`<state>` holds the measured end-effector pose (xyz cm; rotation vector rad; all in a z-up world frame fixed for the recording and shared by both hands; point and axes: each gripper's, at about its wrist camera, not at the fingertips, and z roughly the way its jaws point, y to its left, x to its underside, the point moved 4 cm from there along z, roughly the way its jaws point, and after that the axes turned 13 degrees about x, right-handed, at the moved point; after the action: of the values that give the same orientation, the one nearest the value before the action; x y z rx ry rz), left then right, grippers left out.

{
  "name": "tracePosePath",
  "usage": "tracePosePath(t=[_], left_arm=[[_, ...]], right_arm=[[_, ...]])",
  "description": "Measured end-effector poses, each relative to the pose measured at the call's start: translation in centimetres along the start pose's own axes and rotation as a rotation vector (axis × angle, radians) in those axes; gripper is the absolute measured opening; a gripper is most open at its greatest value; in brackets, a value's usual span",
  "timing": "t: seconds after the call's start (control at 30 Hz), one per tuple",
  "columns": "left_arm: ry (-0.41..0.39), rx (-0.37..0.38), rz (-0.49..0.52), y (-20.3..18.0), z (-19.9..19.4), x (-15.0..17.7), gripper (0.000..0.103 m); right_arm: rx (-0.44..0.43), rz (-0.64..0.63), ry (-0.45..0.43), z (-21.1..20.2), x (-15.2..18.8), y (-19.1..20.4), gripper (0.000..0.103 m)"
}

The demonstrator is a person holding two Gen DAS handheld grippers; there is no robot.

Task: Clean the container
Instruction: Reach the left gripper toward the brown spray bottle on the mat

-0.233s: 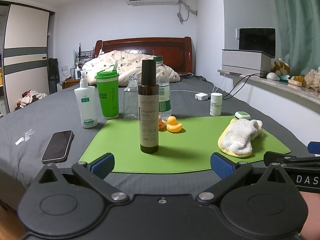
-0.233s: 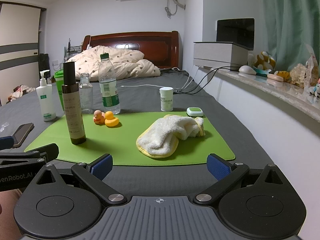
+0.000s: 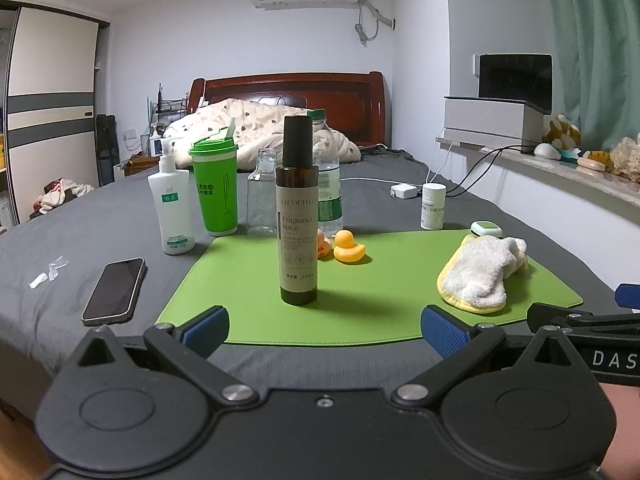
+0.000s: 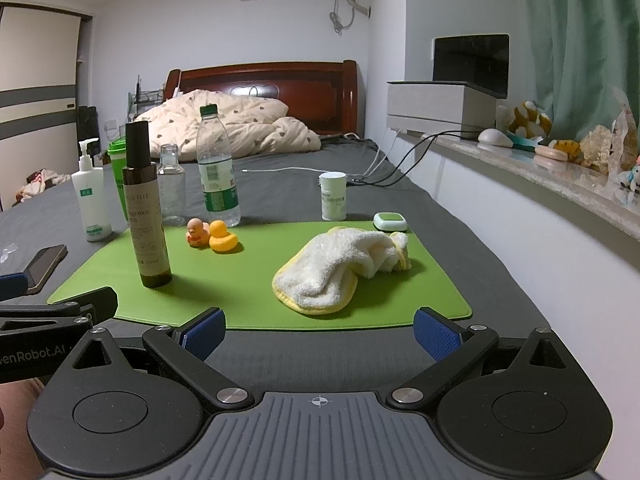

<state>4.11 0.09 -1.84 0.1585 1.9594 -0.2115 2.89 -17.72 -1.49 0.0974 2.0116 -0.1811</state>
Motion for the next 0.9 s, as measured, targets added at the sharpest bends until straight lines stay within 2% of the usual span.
tracePosePath(t=[0.63, 0.8, 0.9], left_arm=[[-0.001, 0.005, -0.029, 1.4, 4.0, -1.4, 0.103], [-0.048, 0.018, -0.044, 1.8, 5.7, -2.8, 0.103], [-0.089, -0.012, -0.032, 2.3, 6.7, -3.9, 0.103]], right_arm=[[0.02, 0.004, 0.003, 4.0, -1.3, -0.3, 0.101], [0.029, 0.006, 0.005, 5.2, -1.5, -0.4, 0.101], [0.034, 0.01, 0.014, 6.0, -1.3, -0.5, 0.101]])
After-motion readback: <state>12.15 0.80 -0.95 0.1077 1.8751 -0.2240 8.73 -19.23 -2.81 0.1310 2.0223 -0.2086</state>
